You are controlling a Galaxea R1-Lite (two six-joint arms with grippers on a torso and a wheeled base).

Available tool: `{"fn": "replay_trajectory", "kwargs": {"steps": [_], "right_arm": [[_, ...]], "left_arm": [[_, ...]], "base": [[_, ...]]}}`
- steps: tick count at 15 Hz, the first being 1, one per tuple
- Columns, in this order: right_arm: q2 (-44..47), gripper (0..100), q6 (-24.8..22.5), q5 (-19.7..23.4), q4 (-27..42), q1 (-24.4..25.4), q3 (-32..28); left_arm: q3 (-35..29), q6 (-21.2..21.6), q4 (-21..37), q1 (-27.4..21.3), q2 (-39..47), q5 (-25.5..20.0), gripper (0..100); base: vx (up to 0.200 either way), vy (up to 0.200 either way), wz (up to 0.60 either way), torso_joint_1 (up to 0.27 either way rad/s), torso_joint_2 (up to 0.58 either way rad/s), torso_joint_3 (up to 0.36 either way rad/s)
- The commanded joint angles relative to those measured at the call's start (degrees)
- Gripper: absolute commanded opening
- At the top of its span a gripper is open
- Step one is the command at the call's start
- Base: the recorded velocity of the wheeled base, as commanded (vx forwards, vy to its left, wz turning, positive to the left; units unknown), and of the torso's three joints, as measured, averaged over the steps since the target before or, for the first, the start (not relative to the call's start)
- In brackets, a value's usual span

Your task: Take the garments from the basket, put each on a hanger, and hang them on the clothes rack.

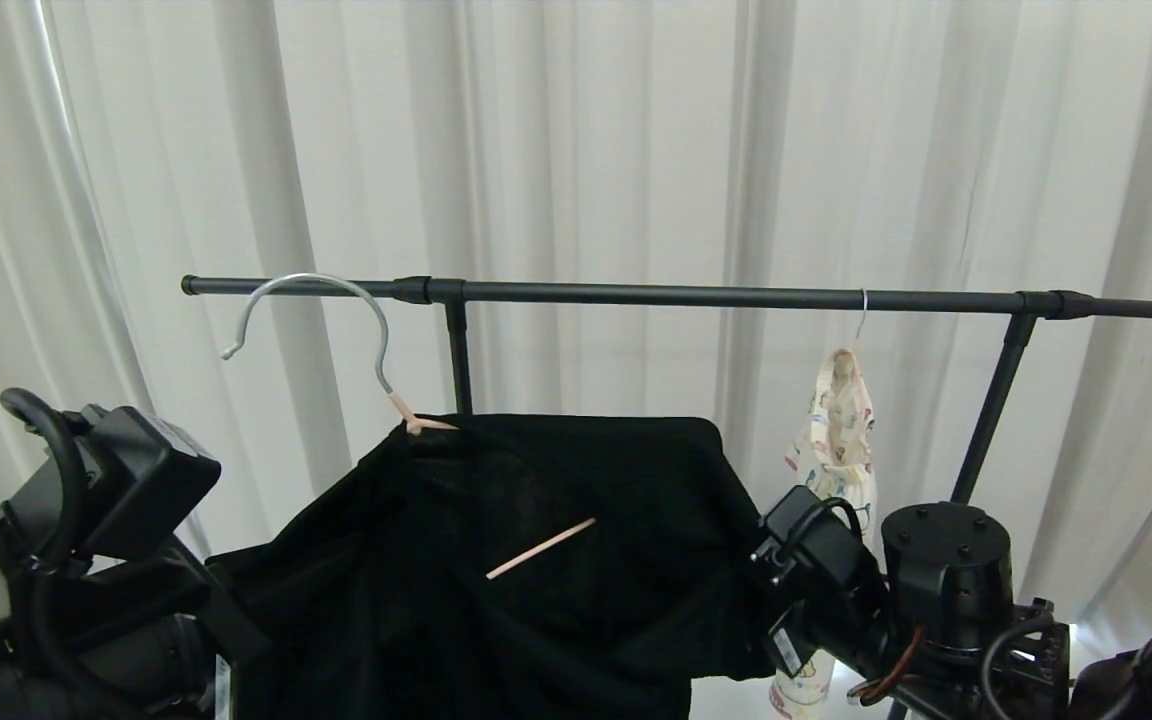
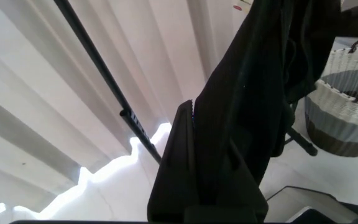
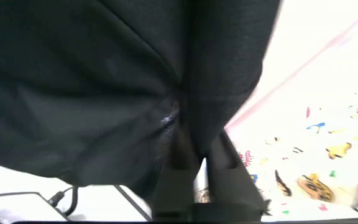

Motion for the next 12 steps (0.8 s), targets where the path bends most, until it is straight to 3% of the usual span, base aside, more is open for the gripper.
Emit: {"fn": "replay_trajectory", "kwargs": {"steps": [1,3,8,12], "right_arm": [[-2.49,0,-0.01,0.07,-0.02,-1.51,0.07],[-5.3,0,-0.01,0.42,-0.02,-3.18,-0.1],[-9.43,0,-0.1,1.91,0.07,-10.39,-0.19],[-9.43,0,-0.1,2.88,0.07,-11.8,-0.1]], "left_arm": [[0.68,0.02,0.01,0.13,0.21,0.7,0],[2.7,0.37,0.01,0.13,0.13,1.93,0],[8.94,6.52,0.01,-0.31,-2.69,3.51,0],[10.26,6.96,0.01,-1.1,-5.59,3.25,0]], "base": [[0.0,0.0,0.0,0.0,0.0,0.0],[0.0,0.0,0.0,0.0,0.0,0.0],[0.0,0.0,0.0,0.0,0.0,0.0],[0.0,0.0,0.0,0.0,0.0,0.0]]}}
